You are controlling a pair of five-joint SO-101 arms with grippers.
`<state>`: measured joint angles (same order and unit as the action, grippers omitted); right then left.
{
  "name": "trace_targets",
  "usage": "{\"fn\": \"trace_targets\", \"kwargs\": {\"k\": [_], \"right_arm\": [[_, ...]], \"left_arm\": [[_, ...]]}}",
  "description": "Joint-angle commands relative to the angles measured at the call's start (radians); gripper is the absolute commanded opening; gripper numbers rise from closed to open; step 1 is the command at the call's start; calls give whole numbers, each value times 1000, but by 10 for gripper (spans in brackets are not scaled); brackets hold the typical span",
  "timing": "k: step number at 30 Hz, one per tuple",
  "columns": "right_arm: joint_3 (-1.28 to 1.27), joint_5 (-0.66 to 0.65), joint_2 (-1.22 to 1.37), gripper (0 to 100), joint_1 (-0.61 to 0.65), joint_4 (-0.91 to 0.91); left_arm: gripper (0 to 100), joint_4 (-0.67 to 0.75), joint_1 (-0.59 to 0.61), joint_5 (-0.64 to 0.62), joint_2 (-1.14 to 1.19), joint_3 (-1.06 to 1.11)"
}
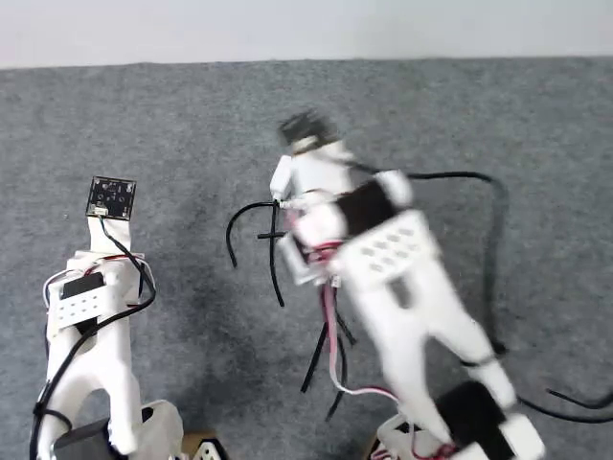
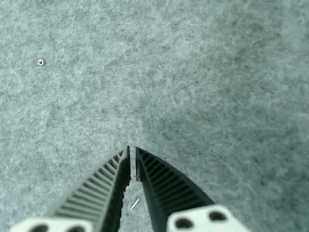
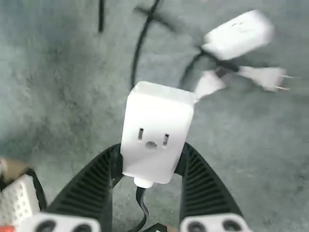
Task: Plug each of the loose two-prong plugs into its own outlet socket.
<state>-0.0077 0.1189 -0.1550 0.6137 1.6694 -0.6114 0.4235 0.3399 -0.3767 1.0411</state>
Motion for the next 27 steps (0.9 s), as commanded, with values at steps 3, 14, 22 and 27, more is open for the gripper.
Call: {"fn": "trace_targets", "kwargs": {"k": [3, 14, 22, 27], "right_arm": [[-164, 78, 120, 9, 114, -295], [-336, 146, 286, 211, 111, -645], [-236, 144, 265, 310, 105, -513], [-215, 144, 205, 310, 30, -446]], "left_arm": [[15, 18, -6, 14, -25, -15], [16, 15, -9, 14, -31, -12], [16, -18, -69, -17, -32, -16], [16, -158, -235, -342, -32, -94]]}}
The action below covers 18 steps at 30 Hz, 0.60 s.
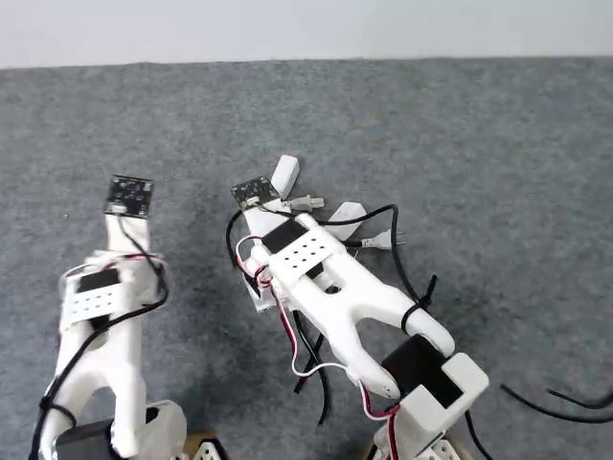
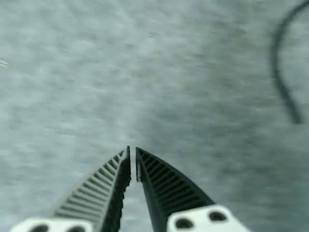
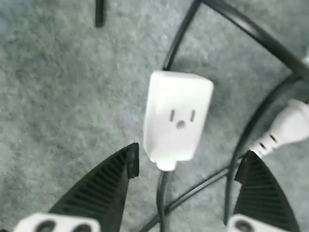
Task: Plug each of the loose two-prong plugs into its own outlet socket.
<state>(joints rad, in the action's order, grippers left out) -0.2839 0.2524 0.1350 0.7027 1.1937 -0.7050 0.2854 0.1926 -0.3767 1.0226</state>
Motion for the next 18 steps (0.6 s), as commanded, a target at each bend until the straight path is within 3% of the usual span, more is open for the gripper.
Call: {"fn": "trace_targets", "kwargs": {"k": [1, 6, 10, 14, 18], "right_arm": [[61, 11, -102, 309, -88, 41], [57, 14, -199, 240, -280, 88], [57, 15, -236, 217, -401, 102], [57, 15, -236, 216, -438, 99], [57, 15, -234, 216, -440, 87]], "left_arm": [[16, -81, -143, -265, -32, -87], [15, -78, -443, -614, -26, -104], [16, -46, -646, -812, -21, -148], [44, -40, -718, -936, 20, -203], [121, -44, -724, -942, 152, -259]]}}
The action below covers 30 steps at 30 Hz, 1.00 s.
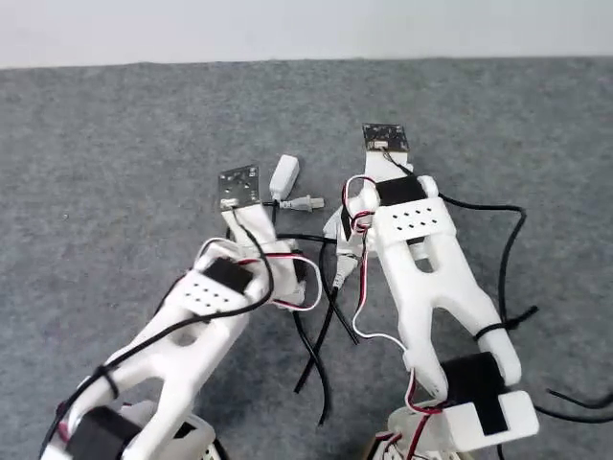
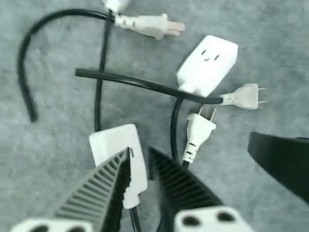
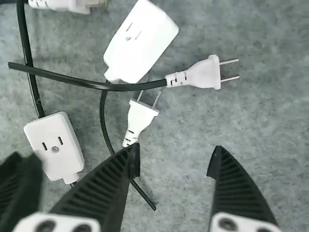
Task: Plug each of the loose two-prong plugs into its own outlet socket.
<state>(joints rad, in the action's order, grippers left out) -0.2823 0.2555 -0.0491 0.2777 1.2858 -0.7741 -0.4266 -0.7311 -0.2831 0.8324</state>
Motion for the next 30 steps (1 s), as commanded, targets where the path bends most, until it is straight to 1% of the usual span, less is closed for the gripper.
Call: {"fn": "trace_targets", "kwargs": {"k": [1, 6, 14, 19, 22, 24, 30], "right_arm": [[55, 12, -50, 216, -15, -5], [55, 12, -50, 216, -18, -4], [55, 11, -50, 216, -16, -2], [55, 11, -50, 216, -16, -4], [55, 9, -50, 216, -15, -4], [55, 9, -50, 216, -15, -4], [55, 9, -50, 216, -15, 2]], "left_arm": [[128, 25, -14, -20, 87, -70], [130, 28, -17, -20, 166, -74], [130, 20, 3, -15, 189, -65], [130, -29, 55, -11, 184, -70], [130, -69, 78, 48, 183, -85], [130, -98, 87, 61, 183, -97], [130, -112, 98, 66, 184, -99]]}}
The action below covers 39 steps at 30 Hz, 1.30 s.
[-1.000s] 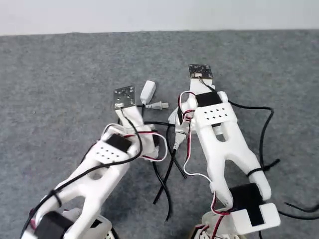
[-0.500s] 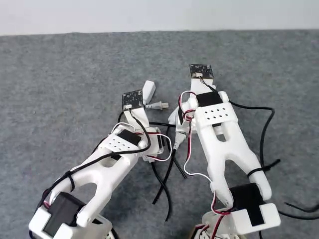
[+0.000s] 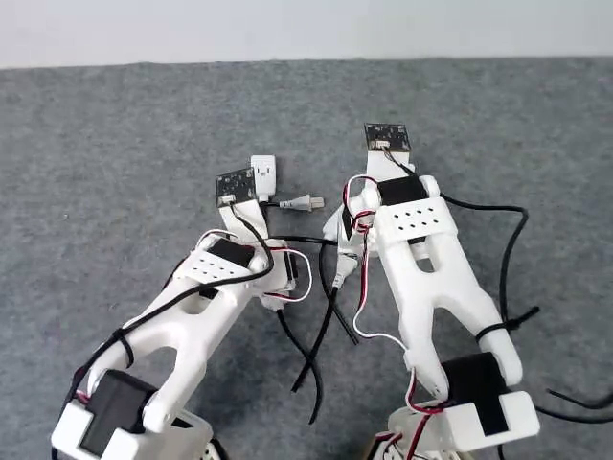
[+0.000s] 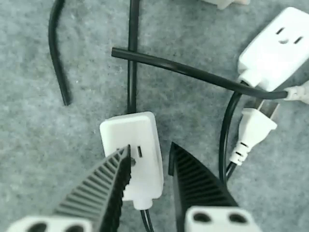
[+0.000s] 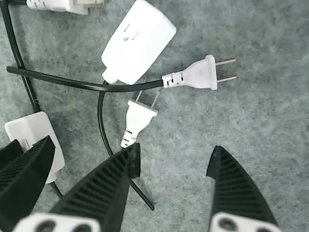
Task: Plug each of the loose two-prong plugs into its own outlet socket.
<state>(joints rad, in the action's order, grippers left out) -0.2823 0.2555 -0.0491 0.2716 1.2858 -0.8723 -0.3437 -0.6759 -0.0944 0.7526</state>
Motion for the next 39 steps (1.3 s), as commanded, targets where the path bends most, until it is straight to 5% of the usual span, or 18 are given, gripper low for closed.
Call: {"fn": "trace_targets", "kwargs": {"k": [1, 10, 32, 39], "right_arm": [[55, 9, -50, 216, -8, 2], [41, 9, -50, 216, -7, -7], [40, 2, -48, 216, -7, -8], [40, 2, -48, 216, -7, -8]], "left_arm": [[130, -15, 15, 11, -5, -19], [130, -14, 25, 66, 3, 15], [137, -75, 288, 224, -43, 13], [341, -89, 296, 255, -279, 111]]}}
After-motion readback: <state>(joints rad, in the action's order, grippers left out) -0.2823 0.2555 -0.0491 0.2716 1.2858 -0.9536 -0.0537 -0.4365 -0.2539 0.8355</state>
